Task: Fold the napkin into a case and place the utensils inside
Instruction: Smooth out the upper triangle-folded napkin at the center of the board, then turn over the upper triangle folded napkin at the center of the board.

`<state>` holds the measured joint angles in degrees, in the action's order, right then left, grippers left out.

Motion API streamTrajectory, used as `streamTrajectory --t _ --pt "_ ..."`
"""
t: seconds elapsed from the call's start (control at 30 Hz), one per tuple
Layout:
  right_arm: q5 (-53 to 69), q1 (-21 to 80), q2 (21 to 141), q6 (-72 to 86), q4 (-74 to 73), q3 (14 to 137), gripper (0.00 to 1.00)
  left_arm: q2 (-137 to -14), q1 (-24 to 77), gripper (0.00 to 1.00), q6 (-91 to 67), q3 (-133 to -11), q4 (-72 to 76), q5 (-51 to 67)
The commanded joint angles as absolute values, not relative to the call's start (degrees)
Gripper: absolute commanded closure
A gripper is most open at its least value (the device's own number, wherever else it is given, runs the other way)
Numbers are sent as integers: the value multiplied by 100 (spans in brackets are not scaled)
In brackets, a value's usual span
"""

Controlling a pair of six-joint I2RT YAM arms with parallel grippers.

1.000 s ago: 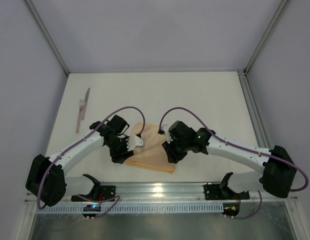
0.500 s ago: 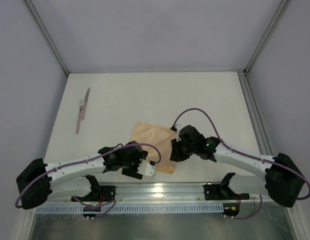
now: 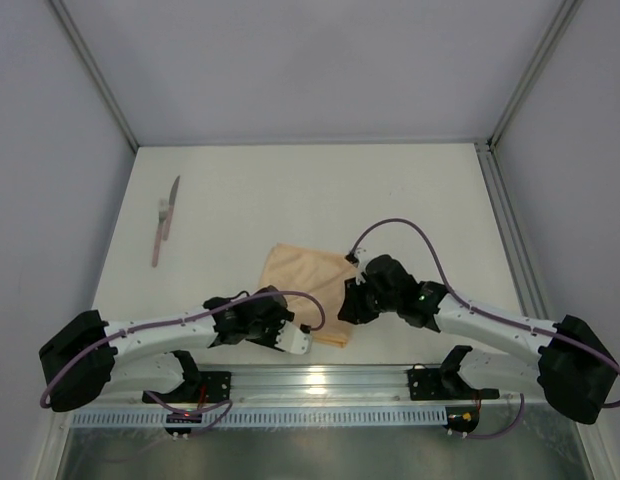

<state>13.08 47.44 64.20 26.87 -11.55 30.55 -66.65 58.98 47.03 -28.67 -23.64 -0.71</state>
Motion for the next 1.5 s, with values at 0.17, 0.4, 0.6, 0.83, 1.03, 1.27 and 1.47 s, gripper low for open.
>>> streamTrajectory --t 0.17,0.4,0.6,0.83,1.03,1.27,1.47 --pt "1336 4755 5740 2409 -396 2892 70 -6750 6021 76 4755 -2707 -2268 -61" --pt "1283 4772 4685 1013 263 2610 59 -6583 6021 100 4439 -3102 -2636 -79" --pt "1407 5202 4403 -1640 -936 2979 52 -6355 6012 100 4211 -3269 -2698 -185" --pt "475 6810 4667 -2628 -1688 2752 51 -6293 5994 100 3780 -3489 -2874 -176" --pt "-269 7488 5026 -2768 -1521 2540 49 -6232 5941 100 3647 -3481 -2971 -184" --pt "-1027 7769 5905 -2769 -880 2356 39 -6153 5924 100 3551 -3463 -2971 -150" --pt "-1353 7901 6547 -2689 -317 2408 37 -6108 5924 100 3516 -3428 -2971 -114"
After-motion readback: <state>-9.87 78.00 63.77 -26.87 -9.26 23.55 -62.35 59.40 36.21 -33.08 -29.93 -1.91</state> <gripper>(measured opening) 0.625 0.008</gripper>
